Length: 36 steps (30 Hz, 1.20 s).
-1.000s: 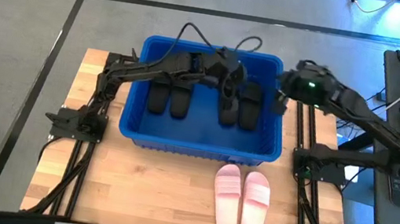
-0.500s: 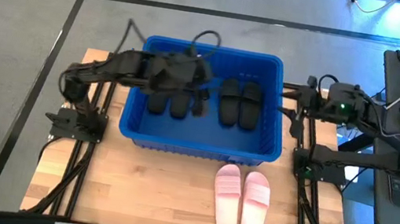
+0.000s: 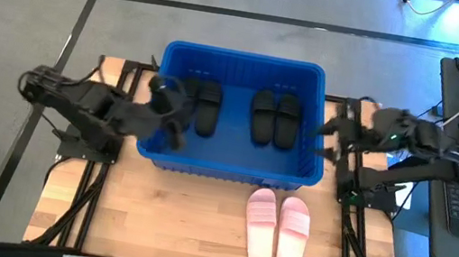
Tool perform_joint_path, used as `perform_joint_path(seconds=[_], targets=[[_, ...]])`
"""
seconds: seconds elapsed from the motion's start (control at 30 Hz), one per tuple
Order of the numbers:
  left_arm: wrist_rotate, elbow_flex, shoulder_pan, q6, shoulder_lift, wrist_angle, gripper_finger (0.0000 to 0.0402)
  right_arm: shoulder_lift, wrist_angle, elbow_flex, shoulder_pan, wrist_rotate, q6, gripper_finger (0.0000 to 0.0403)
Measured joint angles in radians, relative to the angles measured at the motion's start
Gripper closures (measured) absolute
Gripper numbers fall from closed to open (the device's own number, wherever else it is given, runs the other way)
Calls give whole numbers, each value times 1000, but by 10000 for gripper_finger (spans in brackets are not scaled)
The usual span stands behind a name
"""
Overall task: Pick and place slides into bin
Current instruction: Put the pink slide into the blue bin
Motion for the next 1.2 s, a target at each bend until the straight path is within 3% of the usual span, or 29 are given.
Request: perform_joint_path(seconds=[0.23, 0.4, 0.5, 0.67, 0.8, 1.07, 1.2], targets=[[157, -412, -69, -8, -258, 235, 230, 141, -91, 47, 195, 7, 99, 201], [274, -634, -108, -4, -402, 425, 230, 247, -270, 107, 365, 85, 369, 201], [291, -727, -131, 9, -467, 521, 230, 306, -365, 116, 481, 92, 571, 201], [292, -798, -156, 19, -536, 623, 230, 412, -498, 116, 668, 130, 886, 201], [291, -800, -165, 19, -549, 640, 230, 512, -491, 116, 792, 207, 1023, 201], [291, -800, -165, 57, -550, 687, 230, 739, -505, 115, 855, 221, 1074, 201], [291, -800, -165, 56, -549, 686, 230, 849, -516, 115, 854, 225, 998, 201]])
